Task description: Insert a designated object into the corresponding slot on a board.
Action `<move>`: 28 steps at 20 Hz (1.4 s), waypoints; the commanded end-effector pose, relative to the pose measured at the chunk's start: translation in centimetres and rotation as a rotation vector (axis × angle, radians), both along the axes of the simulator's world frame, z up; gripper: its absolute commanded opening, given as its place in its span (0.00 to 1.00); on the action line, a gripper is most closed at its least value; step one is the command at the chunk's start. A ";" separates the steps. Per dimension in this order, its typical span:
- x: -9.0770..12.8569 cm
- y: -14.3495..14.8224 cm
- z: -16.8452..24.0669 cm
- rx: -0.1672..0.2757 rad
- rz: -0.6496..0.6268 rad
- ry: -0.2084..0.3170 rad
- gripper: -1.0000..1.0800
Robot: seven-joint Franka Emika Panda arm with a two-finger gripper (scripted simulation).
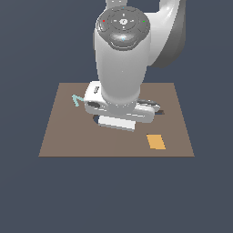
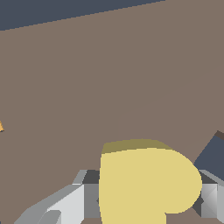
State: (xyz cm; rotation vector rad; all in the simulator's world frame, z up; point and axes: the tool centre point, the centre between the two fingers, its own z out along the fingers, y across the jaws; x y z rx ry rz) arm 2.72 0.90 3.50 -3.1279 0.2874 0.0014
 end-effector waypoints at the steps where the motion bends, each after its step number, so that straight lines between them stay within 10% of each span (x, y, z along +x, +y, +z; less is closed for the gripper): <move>1: 0.1 -0.9 0.1 0.000 -0.076 -0.001 0.00; 15: -0.9 -5.6 0.5 0.000 -0.512 0.000 0.00; 28: -1.5 -6.4 0.6 0.000 -0.600 0.000 0.00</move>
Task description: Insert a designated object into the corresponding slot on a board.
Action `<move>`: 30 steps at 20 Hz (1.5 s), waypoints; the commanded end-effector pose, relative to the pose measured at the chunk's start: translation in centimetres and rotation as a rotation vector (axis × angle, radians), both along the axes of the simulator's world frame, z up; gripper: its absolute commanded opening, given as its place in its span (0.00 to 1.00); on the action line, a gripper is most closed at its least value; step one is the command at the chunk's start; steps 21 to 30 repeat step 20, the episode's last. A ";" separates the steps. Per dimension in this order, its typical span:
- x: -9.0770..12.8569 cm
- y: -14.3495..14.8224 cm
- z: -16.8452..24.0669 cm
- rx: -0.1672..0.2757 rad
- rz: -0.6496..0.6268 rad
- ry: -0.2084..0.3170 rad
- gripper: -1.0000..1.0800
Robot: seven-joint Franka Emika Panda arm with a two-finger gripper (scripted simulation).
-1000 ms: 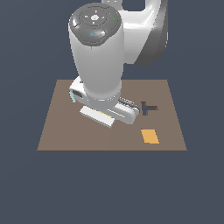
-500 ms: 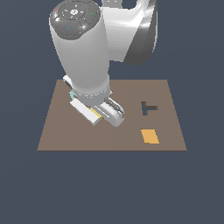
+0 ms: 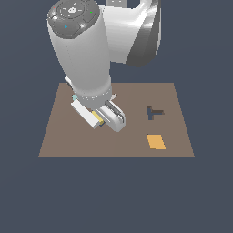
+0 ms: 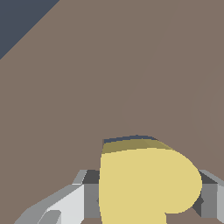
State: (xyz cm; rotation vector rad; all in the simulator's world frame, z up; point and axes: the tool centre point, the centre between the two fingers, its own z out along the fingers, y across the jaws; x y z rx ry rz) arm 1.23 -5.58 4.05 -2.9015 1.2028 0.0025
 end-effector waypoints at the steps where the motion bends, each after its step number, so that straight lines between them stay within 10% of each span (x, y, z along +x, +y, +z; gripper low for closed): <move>1: 0.0 0.1 0.0 0.000 0.006 0.000 0.00; 10: 0.0 0.1 -1.0 0.000 0.006 0.000 0.00; 11: 0.0 0.1 -1.0 0.000 0.006 0.000 0.96; 30: 0.0 0.1 -1.0 0.000 0.006 0.000 0.96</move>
